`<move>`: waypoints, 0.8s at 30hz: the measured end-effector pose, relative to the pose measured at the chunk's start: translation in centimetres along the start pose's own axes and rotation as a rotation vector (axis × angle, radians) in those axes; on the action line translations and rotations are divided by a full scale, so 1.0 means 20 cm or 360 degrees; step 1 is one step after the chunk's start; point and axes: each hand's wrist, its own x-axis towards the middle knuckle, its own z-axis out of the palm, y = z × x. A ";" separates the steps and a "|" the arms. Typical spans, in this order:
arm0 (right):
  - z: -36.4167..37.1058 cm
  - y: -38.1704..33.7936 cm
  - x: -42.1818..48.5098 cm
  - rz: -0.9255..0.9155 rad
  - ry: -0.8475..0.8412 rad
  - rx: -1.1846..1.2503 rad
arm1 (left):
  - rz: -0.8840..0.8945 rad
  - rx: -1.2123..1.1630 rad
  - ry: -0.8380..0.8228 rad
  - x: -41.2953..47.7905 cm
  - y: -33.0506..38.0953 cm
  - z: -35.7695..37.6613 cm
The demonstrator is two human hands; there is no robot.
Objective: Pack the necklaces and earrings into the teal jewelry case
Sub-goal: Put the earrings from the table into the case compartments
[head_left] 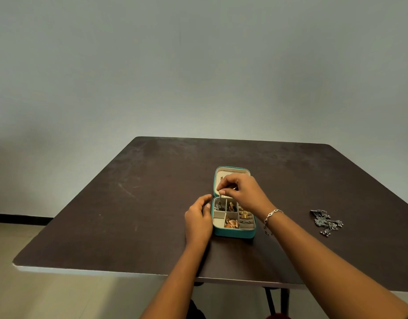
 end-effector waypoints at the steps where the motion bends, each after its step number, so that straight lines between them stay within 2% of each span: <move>1: 0.01 0.01 0.00 0.0008 -0.0010 -0.0017 | -0.0004 0.0014 -0.0011 0.00 0.00 0.00; 17: 0.10 0.08 0.03 0.0097 -0.0231 -0.0359 | -0.0020 0.0107 -0.0081 0.00 -0.01 0.00; 24: 0.07 0.09 0.00 0.0038 -0.0087 -0.0367 | 0.0017 0.0117 -0.0079 -0.01 0.00 -0.01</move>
